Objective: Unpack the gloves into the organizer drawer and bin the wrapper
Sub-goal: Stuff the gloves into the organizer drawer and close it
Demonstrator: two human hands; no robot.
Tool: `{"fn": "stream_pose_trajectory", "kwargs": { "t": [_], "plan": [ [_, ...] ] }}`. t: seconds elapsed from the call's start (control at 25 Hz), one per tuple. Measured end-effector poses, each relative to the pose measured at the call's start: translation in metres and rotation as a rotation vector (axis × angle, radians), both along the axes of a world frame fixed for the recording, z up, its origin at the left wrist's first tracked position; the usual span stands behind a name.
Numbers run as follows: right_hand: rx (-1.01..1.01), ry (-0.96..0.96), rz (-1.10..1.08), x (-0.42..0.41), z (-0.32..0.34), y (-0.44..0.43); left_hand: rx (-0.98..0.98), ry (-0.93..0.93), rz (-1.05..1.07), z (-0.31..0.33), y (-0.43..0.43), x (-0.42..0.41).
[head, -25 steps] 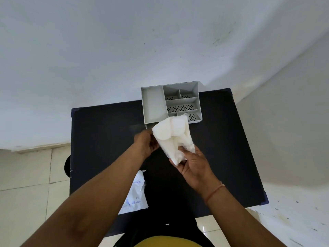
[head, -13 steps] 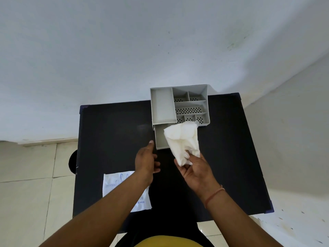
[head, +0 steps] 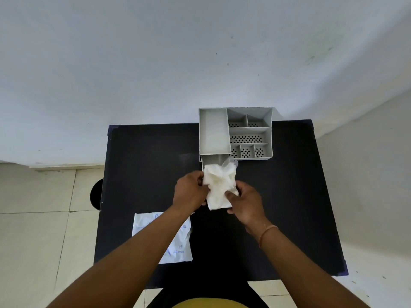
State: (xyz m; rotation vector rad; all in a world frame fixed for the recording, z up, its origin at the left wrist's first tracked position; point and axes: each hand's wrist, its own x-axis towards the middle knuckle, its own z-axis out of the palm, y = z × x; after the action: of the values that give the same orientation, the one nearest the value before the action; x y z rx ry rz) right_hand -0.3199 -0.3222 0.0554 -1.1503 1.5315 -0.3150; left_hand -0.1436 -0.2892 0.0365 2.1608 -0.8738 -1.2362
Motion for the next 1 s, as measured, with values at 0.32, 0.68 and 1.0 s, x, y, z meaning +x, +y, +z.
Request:
{"fn": "stream_pose_trajectory", "kwargs": {
  "t": [0.32,0.68,1.0],
  "plan": [
    [-0.298,0.499,0.475,0.033,-0.019,-0.057,-0.105,-0.423,-0.167,-0.014,-0.051,0.002],
    [-0.435,0.633,0.472,0.028,-0.042,-0.035,-0.203,-0.687,-0.281,-0.019,-0.033,-0.002],
    [-0.443,0.726,0.577,0.04,-0.038,-0.052,-0.104,-0.557,-0.383,-0.019,-0.002,-0.013]
  ]
}}
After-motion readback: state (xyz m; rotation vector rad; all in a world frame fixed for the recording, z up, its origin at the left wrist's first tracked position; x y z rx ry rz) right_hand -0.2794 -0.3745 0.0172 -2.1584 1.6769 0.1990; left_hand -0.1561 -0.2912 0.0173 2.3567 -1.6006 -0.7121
